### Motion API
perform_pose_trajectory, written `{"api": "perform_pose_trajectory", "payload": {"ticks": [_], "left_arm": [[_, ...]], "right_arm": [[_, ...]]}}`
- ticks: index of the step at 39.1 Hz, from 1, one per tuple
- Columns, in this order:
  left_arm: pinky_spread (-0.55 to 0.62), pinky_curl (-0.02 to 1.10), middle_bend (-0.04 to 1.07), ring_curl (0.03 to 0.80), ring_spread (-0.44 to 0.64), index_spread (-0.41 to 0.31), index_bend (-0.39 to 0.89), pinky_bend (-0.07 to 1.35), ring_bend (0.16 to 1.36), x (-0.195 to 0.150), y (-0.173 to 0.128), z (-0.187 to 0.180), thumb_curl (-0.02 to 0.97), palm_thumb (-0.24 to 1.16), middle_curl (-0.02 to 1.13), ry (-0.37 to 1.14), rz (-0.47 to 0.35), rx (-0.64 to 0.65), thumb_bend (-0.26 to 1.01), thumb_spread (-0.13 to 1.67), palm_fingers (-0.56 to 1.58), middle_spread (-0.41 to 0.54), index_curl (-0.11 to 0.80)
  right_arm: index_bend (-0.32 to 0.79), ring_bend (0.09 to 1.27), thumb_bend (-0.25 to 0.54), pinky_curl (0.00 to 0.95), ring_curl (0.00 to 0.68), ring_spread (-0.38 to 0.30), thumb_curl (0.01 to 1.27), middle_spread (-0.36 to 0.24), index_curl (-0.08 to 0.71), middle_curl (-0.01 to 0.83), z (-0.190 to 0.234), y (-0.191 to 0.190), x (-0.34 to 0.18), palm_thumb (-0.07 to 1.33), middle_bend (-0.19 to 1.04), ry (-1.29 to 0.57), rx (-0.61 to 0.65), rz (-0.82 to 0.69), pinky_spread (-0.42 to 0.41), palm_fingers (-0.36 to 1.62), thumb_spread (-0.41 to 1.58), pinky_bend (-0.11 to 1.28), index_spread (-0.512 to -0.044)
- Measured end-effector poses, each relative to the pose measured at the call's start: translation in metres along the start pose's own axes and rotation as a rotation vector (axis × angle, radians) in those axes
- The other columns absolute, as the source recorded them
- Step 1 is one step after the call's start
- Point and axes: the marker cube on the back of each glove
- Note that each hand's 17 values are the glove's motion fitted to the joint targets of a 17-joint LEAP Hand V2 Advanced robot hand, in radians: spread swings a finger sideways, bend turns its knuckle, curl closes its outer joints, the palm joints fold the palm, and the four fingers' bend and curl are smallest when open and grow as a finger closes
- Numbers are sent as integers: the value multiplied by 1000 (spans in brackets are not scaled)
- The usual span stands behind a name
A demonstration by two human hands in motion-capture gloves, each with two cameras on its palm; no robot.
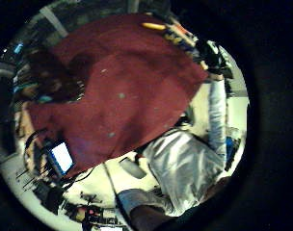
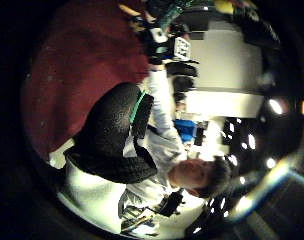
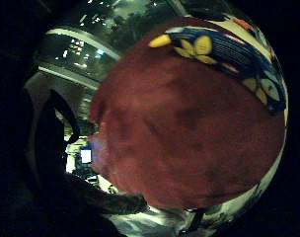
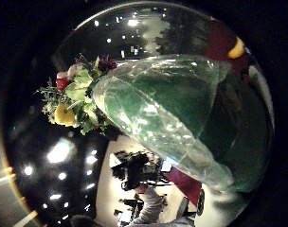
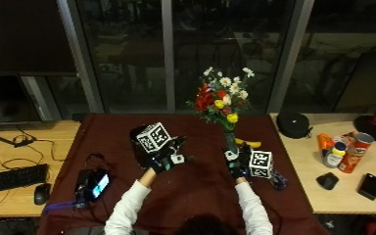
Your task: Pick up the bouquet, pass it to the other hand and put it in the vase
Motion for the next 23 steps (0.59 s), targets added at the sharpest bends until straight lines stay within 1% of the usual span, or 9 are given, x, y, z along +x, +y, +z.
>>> {"api": "perform_pose_trajectory", "payload": {"ticks": [5, 7, 9, 11, 12, 17, 22, 23], "left_arm": [[212, 380, 181, 322, 221, 3, 48, 457, 617, 22, -25, -6, 302, 258, 366, 178, 44, 120, -23, 1117, 167, 165, 193], [228, 385, 183, 325, 233, 19, 32, 481, 633, 34, -38, -6, 311, 290, 363, 272, 67, 158, -10, 1097, 124, 186, 177], [234, 388, 193, 330, 246, 33, 32, 501, 650, 48, -48, -6, 319, 308, 367, 370, 90, 183, -12, 1077, 96, 202, 163], [242, 390, 199, 330, 254, 47, 30, 522, 665, 62, -57, -5, 325, 322, 367, 455, 110, 192, -14, 1062, 78, 215, 149], [244, 390, 199, 330, 256, 51, 33, 530, 673, 68, -61, -4, 329, 337, 366, 491, 120, 193, -11, 1054, 71, 220, 143], [252, 387, 223, 332, 259, 65, 47, 546, 706, 87, -80, 3, 340, 367, 371, 595, 163, 191, -17, 1026, 56, 233, 122], [253, 381, 247, 330, 258, 77, 78, 547, 724, 98, -90, 6, 344, 372, 375, 664, 201, 260, -27, 1000, 76, 239, 117], [242, 374, 269, 330, 240, 78, 103, 529, 731, 100, -91, 6, 344, 373, 381, 682, 199, 287, -27, 997, 134, 224, 125]], "right_arm": [[446, 936, -19, 444, 519, -195, 559, -171, 472, 581, 14, 10, -36, 1022, 759, -159, -29, -75, -276, 1430, 589, 684, -216], [443, 936, -21, 448, 521, -195, 575, -167, 481, 586, 20, 16, -51, 1027, 775, -201, -41, -114, -276, 1424, 556, 687, -216], [443, 940, -25, 452, 524, -195, 587, -165, 489, 589, 27, 22, -65, 1026, 781, -237, -49, -190, -275, 1420, 529, 690, -216], [446, 943, -23, 456, 525, -194, 600, -164, 498, 591, 35, 26, -76, 1032, 786, -265, -45, -304, -275, 1415, 507, 689, -217], [442, 946, -24, 458, 526, -194, 607, -163, 500, 592, 38, 29, -81, 1033, 789, -277, -47, -332, -275, 1413, 493, 691, -218], [440, 953, -26, 464, 528, -194, 634, -160, 517, 595, 58, 49, -85, 1037, 798, -306, -94, -220, -270, 1405, 452, 687, -219], [435, 956, -25, 468, 530, -193, 656, -158, 531, 596, 74, 65, -91, 1041, 803, -342, -128, -209, -272, 1402, 424, 686, -220], [435, 958, -26, 469, 530, -193, 661, -158, 534, 595, 78, 67, -91, 1041, 801, -347, -129, -215, -273, 1400, 419, 687, -220]]}}
